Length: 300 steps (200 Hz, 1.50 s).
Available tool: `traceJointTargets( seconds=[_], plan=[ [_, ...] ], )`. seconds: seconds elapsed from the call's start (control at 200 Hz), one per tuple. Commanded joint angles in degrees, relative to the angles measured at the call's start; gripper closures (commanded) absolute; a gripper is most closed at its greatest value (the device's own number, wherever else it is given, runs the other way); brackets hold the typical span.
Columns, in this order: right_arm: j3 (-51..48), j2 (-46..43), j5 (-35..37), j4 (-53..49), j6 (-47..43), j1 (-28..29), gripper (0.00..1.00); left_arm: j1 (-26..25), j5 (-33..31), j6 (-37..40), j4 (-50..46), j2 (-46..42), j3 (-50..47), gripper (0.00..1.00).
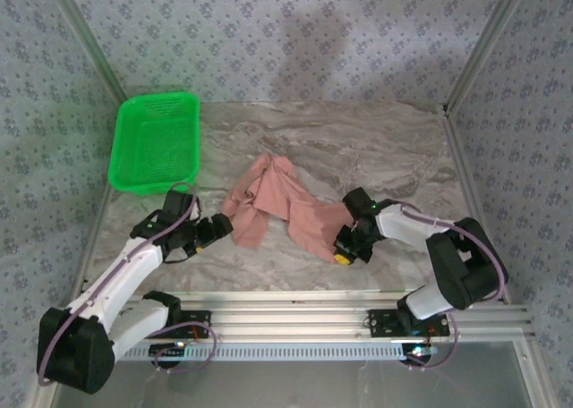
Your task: Fold and stack the t-shirts
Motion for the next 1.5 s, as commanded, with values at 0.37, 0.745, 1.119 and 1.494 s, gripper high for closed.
traceJointTargets(
  seconds=[0.37,0.745,1.119,1.494],
  plan=[
    [4.2,-14.93,-2.7,-5.11,-13.1,-15.26,1.0,-6.93,-2.07,-1.1,14.44,24.13,7.46,0.15],
    [20.59,-21.81,-12.38,-20.23,-23.35,-40.23,1.0,-9.44,-8.36,0.7,14.38,43.39,17.14,0.44],
    [45.38,-14.34,-21.46,-15.96,-16.42,-51.26,1.0,-10.34,-13.27,5.68,7.32,50.89,29.87,1.0],
    [58.63,-6.15,-28.14,-3.51,-4.33,-55.63,1.0,-1.65,-19.72,15.89,1.39,31.93,44.94,1.0]
  ],
)
